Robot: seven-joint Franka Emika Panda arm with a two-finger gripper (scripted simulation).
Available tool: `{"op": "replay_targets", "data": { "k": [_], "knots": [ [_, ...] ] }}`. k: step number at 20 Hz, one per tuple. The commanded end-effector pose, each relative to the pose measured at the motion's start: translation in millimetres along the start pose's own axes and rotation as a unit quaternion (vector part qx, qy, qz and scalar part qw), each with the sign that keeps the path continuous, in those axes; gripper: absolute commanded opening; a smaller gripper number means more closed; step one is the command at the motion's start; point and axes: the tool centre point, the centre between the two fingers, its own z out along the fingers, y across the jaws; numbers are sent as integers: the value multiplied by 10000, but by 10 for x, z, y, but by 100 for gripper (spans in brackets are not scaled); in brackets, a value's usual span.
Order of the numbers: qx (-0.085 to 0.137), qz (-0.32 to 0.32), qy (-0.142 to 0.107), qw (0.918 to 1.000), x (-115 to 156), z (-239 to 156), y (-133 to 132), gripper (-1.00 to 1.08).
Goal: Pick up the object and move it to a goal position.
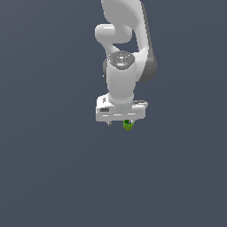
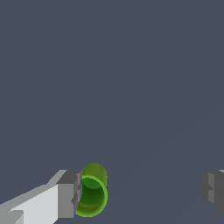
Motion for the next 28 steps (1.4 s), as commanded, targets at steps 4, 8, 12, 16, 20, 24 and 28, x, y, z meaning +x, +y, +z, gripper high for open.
{"op": "replay_targets", "data": {
  "k": [4, 8, 12, 16, 20, 24, 28],
  "knots": [
    [-39, -528, -38, 9986, -133, 169, -110, 100],
    [-72, -1105, -77, 9938, -287, 343, -229, 100],
    [-94, -1764, -120, 9842, -475, 529, -365, 100],
    [-101, -2278, -153, 9735, -632, 666, -471, 100],
    [-99, -2633, -174, 9645, -746, 757, -545, 100],
    [-97, -2829, -186, 9589, -811, 806, -585, 100],
    [-95, -2844, -189, 9585, -818, 812, -590, 100]
  ]
}}
